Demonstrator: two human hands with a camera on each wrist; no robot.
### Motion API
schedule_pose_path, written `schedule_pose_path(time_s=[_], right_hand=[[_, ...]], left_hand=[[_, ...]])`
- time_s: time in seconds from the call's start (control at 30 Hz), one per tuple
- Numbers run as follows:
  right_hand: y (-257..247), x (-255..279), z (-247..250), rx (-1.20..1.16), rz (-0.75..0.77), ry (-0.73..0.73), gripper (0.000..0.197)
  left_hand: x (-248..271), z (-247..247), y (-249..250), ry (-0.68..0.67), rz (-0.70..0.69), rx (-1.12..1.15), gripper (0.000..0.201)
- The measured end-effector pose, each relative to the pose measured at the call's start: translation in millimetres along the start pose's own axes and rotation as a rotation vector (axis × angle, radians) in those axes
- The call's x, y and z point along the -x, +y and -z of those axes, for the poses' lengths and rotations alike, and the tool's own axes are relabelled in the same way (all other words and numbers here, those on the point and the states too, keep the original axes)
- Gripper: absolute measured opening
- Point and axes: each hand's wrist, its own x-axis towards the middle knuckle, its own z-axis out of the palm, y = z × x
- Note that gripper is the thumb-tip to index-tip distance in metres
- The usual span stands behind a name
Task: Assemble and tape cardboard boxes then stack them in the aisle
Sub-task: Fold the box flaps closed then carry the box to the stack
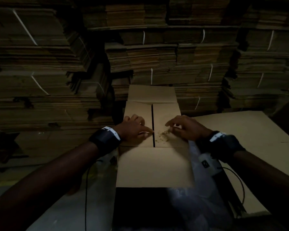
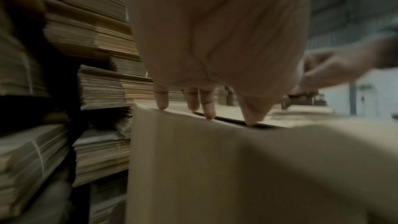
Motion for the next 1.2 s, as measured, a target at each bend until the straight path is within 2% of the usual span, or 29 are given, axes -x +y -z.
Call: schedule_pose_path(time_s=[0.07,0.2,0.33,0.47,0.6,0.73,0.93,1.1,1.2], right_hand=[[0,-16,-3,0.02,0.007,-0.067,0.034],[-3,-36,-14,-0.001,-0.05,-0.099,0.029],[-7,-45,-13,0.035,-0.135,-0.157,0.031],[-18,-54,-5,0.151,-0.158,-0.175,0.033],[-28,-58,-1,0.191,-0.143,-0.185,0.036],[-34,-60,-7,0.263,-0.096,-0.257,0.038],[-36,-67,-7,0.32,-0.05,-0.3,0.036],[-30,-73,2,0.158,-0.054,-0.27,0.03],[-27,-75,18,0.0,0.004,-0.173,0.028]], left_hand=[[-4,0,0,-0.038,-0.013,-0.01,0.041],[-5,-1,0,-0.058,-0.019,-0.03,0.043],[-10,3,-1,-0.065,-0.012,-0.081,0.041],[-14,9,-3,-0.099,-0.02,-0.115,0.039],[-13,13,-7,-0.09,-0.035,-0.126,0.036],[-12,12,-14,-0.077,-0.056,-0.164,0.038],[-13,3,-2,-0.153,-0.063,-0.312,0.045],[-15,16,-8,-0.14,-0.071,-0.196,0.046],[-11,30,-19,0.013,-0.113,-0.085,0.064]])
